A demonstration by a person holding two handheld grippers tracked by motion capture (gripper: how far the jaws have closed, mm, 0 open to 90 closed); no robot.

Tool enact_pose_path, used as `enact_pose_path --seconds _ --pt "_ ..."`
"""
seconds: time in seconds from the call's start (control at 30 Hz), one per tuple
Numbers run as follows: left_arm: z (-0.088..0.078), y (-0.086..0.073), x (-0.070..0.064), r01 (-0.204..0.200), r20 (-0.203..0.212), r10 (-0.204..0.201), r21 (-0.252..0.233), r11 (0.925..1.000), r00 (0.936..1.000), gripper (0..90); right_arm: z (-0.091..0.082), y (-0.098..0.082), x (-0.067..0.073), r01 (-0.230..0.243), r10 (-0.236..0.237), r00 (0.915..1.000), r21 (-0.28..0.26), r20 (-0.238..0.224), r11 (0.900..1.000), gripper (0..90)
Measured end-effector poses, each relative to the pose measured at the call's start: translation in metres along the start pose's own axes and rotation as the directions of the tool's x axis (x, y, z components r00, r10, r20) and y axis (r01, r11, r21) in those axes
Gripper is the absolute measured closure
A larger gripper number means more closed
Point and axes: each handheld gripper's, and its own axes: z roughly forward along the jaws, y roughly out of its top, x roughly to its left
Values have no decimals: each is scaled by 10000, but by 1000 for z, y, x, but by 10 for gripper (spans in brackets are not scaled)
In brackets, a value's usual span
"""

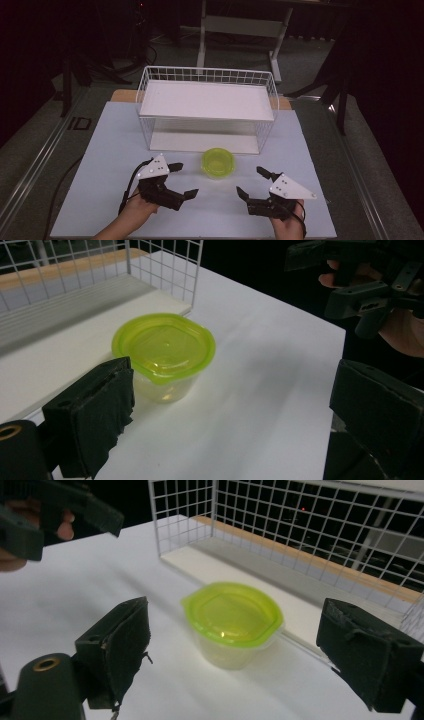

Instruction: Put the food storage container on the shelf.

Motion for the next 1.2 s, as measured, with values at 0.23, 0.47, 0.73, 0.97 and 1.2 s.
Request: enact_pose_path --seconds 0.23,0.47,0.73,0.97,1.2 --pt "9 9 10 200 -249 -203 -133 9997 9995 27 18 11 -11 137 -140 9997 190 176 9997 122" --pt "21 17 22 414 -289 -407 250 9988 9988 25 39 14 -20 -216 212 9997 469 91 9987 114" --pt "45 23 33 696 -434 -681 336 9970 9967 26 66 9 -30 -855 832 9962 1120 246 9900 136" --pt "63 22 41 1008 -577 -976 569 9933 9936 36 79 4 -38 -1168 1127 9929 1385 374 9834 146" --pt "79 14 51 1418 -893 -1326 1062 9842 9871 80 94 -5 -45 -1737 1695 9847 1658 396 9707 169"
